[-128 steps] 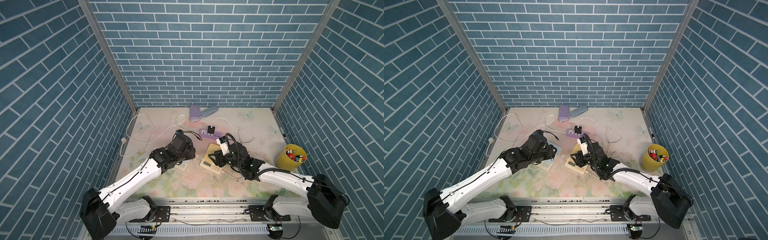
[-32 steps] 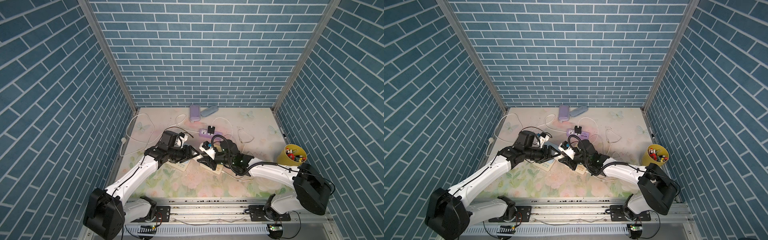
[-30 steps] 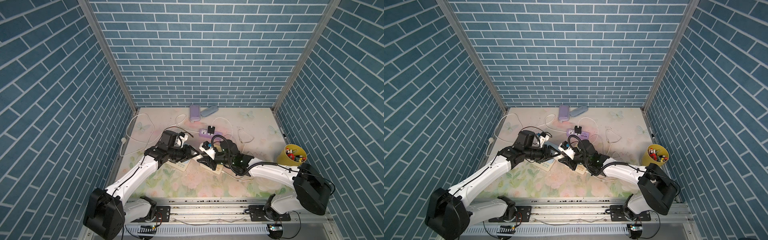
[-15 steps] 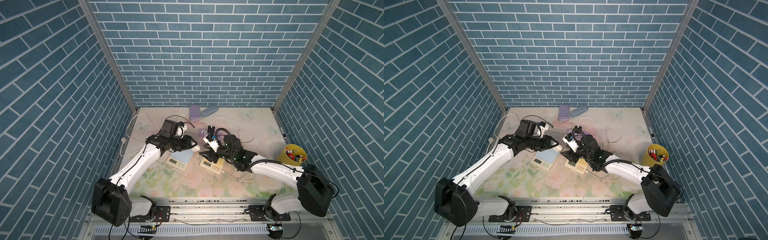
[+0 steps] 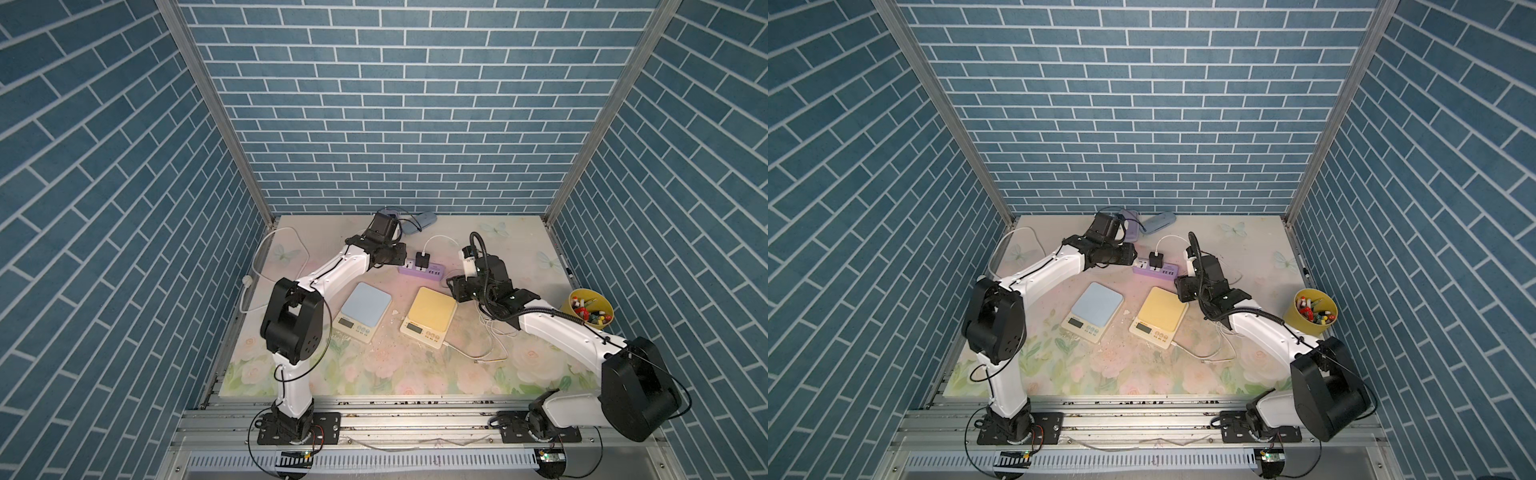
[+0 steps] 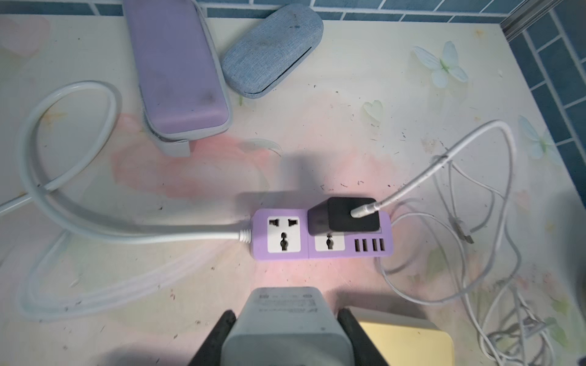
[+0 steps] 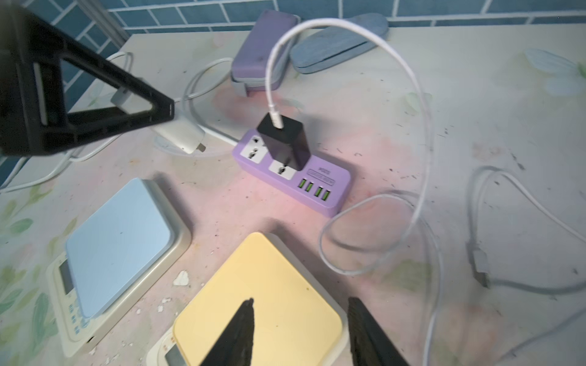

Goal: Charge the electronic scale
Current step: Insert the plug into the socket.

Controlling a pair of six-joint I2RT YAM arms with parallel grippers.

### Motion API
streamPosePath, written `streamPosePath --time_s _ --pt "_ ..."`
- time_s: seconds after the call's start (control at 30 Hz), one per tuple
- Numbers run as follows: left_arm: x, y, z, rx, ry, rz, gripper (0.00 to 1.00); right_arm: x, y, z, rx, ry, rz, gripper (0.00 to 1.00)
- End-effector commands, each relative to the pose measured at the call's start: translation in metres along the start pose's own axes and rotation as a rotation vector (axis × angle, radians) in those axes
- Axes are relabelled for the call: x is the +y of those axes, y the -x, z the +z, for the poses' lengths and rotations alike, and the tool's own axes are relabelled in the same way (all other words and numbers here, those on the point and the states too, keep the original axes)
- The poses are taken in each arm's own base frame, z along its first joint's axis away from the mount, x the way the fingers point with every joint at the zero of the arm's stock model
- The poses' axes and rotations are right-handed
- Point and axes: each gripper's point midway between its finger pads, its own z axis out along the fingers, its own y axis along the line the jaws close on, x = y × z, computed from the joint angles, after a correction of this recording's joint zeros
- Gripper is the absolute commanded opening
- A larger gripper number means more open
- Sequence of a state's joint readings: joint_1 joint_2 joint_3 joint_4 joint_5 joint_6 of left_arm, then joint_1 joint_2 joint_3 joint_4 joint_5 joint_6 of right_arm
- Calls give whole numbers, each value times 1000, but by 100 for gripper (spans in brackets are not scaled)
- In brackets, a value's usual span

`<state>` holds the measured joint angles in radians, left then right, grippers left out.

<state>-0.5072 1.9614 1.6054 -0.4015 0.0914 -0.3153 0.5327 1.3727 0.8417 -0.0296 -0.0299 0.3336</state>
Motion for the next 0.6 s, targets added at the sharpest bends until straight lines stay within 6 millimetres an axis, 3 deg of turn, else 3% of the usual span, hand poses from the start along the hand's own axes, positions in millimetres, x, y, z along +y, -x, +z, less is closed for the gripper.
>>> streamPosePath --time_s 0.0,0.37,0.57 --pt "-4 28 11 -81 36 66 5 -13 -9 8 61 -24 113 48" --pt "-2 27 53 -42 79 116 5 -13 -19 32 150 20 147 45" --pt "-7 13 59 0 108 99 4 -16 -15 18 146 15 147 45"
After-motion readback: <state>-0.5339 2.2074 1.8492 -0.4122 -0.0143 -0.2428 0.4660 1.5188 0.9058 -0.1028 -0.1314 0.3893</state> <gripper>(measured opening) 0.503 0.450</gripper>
